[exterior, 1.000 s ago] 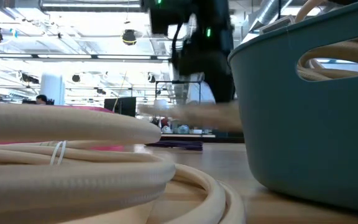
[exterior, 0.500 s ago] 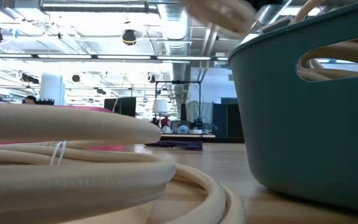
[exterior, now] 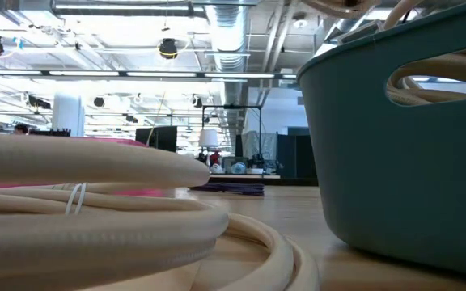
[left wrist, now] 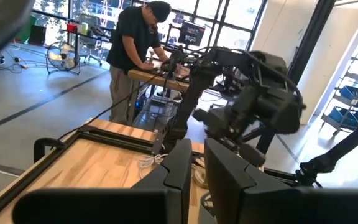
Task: Pick & Place USB Port
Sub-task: Put the white HDMI cable into the blue bin
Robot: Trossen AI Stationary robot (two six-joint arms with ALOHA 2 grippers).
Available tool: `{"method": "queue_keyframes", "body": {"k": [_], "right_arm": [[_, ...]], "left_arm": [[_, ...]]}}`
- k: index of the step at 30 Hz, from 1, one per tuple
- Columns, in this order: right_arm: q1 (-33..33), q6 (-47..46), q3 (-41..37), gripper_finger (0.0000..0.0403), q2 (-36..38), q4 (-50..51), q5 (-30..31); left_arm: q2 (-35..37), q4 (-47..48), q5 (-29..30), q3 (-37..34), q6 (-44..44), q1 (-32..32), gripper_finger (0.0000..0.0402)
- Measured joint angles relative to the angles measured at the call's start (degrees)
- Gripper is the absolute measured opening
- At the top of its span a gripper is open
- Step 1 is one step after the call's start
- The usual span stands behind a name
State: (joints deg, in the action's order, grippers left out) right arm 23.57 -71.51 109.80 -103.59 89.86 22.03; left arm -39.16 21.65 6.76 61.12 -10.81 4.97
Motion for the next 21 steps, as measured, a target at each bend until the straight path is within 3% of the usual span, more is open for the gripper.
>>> {"method": "queue_keyframes", "body": {"k": [10,16,21], "right_arm": [[8.0,-17.3,-11.2,0.0021,0.3,0.2,-12.1],[12.8,-26.9,-15.1,0.0021,0.3,-0.7,-13.9],[14.4,-28.9,-18.3,0.0021,0.3,-6.8,-16.6]], "left_arm": [[0.0,0.0,0.0,0.0,0.0,0.0,0.0044],[0.0,0.0,0.0,0.0,1.2,0.0,0.0044],[0.0,0.0,0.0,0.0,1.6,0.0,0.0044]]}}
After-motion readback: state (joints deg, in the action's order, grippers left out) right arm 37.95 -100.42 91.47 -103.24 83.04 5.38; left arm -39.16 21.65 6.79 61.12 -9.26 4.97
